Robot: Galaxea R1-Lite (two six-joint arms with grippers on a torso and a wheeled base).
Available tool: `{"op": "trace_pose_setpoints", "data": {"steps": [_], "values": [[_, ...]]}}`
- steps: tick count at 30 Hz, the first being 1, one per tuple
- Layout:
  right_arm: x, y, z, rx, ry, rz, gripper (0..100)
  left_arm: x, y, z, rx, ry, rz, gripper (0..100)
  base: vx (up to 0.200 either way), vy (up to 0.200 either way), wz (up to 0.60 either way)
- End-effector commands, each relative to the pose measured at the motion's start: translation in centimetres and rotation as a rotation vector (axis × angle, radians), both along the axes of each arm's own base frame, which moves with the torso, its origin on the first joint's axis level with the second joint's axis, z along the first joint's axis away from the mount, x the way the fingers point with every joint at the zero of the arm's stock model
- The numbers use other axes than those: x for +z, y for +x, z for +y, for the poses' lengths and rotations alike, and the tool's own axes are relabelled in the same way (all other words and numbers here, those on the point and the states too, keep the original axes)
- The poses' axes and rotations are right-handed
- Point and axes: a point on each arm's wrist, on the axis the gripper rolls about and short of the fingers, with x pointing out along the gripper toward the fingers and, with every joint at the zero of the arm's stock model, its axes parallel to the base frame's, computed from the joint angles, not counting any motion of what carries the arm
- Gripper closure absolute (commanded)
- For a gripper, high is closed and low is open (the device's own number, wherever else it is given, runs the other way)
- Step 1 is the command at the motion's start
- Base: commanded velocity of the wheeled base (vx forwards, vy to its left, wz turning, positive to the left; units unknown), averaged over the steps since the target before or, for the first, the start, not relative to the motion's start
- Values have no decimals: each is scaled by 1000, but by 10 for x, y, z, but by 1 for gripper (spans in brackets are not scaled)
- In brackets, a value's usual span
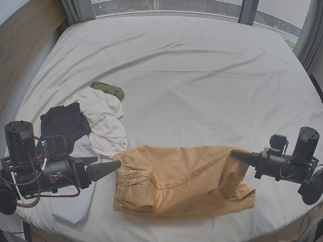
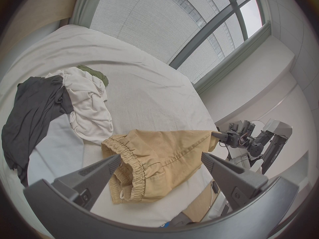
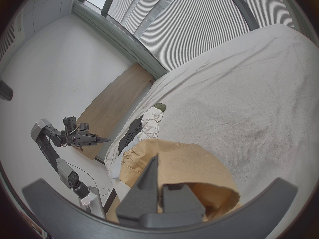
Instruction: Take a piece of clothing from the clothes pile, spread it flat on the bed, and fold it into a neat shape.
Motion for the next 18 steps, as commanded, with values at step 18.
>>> {"op": "trace_pose_setpoints", "data": {"steps": [18], "values": [[-3, 1, -1, -3, -3, 14, 100, -51, 22, -16, -22, 43, 139, 0, 0, 0, 0]]}}
